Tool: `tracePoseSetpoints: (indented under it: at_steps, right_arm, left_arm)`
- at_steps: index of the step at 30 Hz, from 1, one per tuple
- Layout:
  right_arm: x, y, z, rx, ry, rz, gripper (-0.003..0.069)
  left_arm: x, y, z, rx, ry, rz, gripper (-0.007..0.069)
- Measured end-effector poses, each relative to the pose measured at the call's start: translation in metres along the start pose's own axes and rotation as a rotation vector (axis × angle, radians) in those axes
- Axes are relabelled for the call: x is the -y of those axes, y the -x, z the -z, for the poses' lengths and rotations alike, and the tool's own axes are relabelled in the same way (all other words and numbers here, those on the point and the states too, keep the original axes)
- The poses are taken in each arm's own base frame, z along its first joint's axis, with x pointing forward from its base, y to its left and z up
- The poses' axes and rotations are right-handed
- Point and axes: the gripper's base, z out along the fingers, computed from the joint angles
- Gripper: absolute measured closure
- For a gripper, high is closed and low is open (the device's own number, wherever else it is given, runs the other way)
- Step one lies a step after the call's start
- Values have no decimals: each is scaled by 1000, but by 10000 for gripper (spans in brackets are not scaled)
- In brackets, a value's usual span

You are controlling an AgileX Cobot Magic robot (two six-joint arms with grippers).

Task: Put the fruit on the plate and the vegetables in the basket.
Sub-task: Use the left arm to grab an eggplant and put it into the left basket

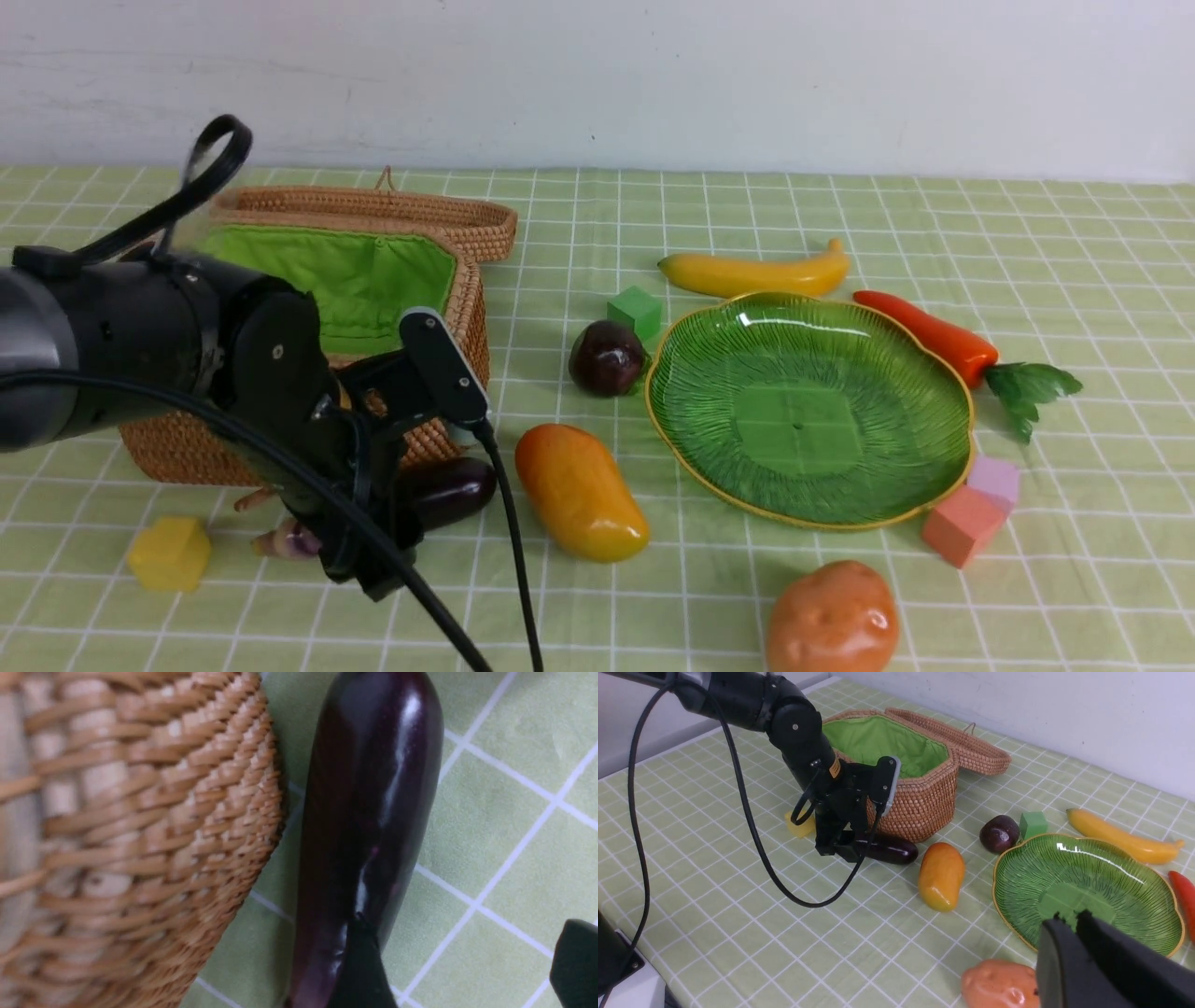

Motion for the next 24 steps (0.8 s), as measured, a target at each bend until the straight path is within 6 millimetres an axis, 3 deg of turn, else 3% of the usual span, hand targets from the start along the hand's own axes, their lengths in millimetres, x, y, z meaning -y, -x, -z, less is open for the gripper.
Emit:
tracePoseSetpoints:
  at_steps: [12,24]
  right_arm:
    - [0,-1,0,-6,2,0,599]
    - [-1,-2,0,-19,7,0,594]
  left_arm:
    - [-4,0,-15,-16,27,-49,123]
    - [-1,-2,-9,-30,6,-22,123]
